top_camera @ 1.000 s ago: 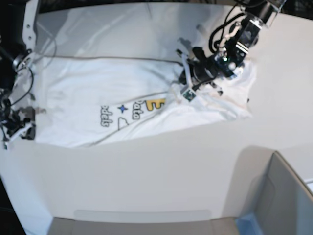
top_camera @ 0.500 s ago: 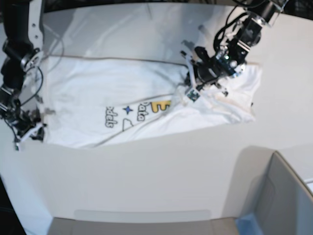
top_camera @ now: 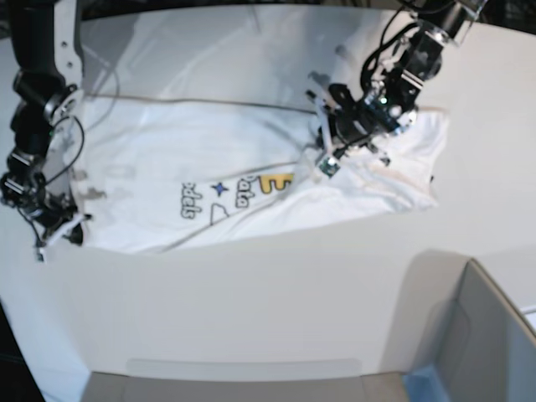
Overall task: Layout the t-shirt on the table in an organized manner, then fold the t-shirt properly
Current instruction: 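Slide the right gripper along the shirt edge while the left holds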
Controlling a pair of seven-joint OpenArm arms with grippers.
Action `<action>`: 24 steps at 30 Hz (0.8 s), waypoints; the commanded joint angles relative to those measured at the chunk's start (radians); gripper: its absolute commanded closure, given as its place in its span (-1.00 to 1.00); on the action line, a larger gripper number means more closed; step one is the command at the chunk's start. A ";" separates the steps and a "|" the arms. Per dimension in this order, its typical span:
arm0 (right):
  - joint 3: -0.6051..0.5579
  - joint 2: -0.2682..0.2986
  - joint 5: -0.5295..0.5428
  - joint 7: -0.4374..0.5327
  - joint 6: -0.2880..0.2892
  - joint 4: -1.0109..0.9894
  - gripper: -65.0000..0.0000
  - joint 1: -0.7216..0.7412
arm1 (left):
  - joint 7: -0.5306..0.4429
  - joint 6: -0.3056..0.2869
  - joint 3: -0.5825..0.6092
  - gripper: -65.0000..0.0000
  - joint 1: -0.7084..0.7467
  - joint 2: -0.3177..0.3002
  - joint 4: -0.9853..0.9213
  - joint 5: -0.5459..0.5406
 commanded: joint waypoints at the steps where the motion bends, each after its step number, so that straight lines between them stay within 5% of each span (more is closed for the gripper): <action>1: -0.001 0.025 -0.039 -0.078 0.016 0.005 1.00 0.014 | 0.169 0.015 0.007 1.00 0.006 -0.002 -0.066 0.061; 14: 0.000 0.039 -0.039 -0.114 0.016 0.153 1.00 -0.042 | 0.240 0.010 -0.259 1.00 -0.015 0.139 -0.066 0.056; 24: 0.008 0.016 -0.020 -0.252 0.016 0.269 1.00 -0.042 | 0.312 0.008 -0.495 1.00 -0.038 0.237 -0.065 0.055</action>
